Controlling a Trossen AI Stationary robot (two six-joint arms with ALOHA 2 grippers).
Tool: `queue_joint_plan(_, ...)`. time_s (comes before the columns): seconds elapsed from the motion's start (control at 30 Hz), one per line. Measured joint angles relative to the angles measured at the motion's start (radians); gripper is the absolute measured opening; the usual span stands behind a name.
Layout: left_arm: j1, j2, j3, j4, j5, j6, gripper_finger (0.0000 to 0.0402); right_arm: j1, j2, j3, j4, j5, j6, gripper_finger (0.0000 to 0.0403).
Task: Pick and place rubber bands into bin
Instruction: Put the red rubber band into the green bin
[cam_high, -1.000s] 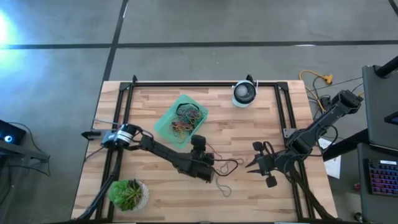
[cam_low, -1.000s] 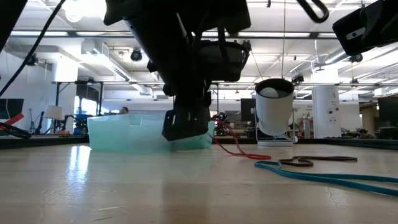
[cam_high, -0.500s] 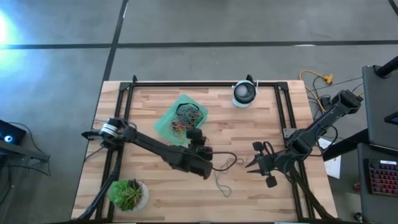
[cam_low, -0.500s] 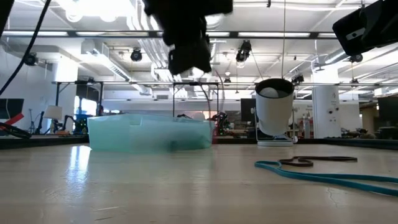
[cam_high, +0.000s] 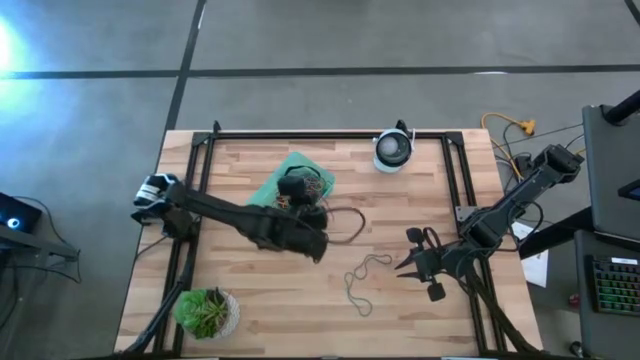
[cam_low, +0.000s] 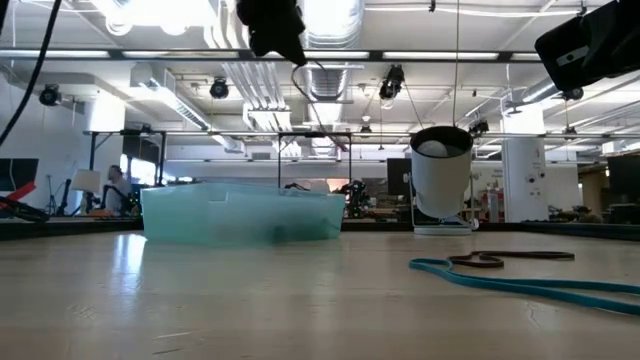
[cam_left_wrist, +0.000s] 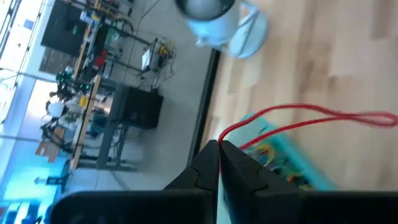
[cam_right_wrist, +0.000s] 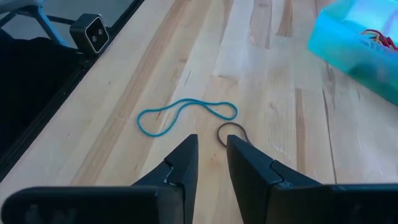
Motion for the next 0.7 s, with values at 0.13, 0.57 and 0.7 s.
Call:
queue_joint_plan(0.13, 0.044, -0.032, -0.019, -0.041, 0.0, -0.003, 0.0, 0.0, 0.0, 0.0, 0.0, 0.0, 0.0, 0.008)
queue_joint_plan(0.57, 0.239, -0.037, -0.17, -0.077, 0.214, -0.006, 0.0, 0.0, 0.0, -0.002, 0.005, 0.0, 0.0, 0.009)
queue_joint_plan(0.7, 0.289, -0.037, -0.21, -0.074, 0.272, -0.073, 0.0, -0.001, 0.0, -0.003, 0.005, 0.0, -0.004, 0.0084)
